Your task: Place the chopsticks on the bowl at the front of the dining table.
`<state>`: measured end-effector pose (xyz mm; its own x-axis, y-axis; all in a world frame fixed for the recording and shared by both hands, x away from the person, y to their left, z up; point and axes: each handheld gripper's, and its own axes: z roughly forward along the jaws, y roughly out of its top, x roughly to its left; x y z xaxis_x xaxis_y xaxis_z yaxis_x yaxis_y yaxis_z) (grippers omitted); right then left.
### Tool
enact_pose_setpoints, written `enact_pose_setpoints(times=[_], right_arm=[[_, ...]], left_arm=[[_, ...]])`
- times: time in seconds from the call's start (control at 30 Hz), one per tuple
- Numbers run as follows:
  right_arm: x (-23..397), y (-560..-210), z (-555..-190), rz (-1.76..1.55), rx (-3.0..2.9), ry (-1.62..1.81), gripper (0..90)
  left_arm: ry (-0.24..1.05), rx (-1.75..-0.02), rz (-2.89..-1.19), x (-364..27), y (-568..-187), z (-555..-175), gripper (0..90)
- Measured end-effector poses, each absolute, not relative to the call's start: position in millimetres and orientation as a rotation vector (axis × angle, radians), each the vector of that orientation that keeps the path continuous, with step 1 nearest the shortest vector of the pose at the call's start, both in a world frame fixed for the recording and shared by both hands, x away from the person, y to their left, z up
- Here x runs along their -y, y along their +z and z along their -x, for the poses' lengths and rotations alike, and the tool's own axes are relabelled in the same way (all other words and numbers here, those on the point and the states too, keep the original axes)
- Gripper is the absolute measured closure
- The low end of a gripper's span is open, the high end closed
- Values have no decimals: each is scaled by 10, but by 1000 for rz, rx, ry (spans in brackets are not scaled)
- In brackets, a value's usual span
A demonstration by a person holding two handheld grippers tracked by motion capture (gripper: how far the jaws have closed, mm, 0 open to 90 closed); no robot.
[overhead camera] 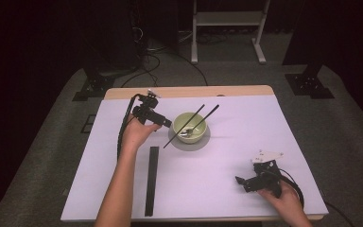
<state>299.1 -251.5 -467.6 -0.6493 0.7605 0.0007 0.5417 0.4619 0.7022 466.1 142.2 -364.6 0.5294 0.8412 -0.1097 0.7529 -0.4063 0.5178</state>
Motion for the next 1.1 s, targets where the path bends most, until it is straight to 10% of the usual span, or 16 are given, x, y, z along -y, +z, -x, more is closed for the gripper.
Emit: enact_pose_setpoints(times=[1.1], right_arm=[[2515, -4675, -2990, -1108, -2402, 986, 0]], left_arm=[[160, -1261, -2280, -1608, -3996, -4098, 0]])
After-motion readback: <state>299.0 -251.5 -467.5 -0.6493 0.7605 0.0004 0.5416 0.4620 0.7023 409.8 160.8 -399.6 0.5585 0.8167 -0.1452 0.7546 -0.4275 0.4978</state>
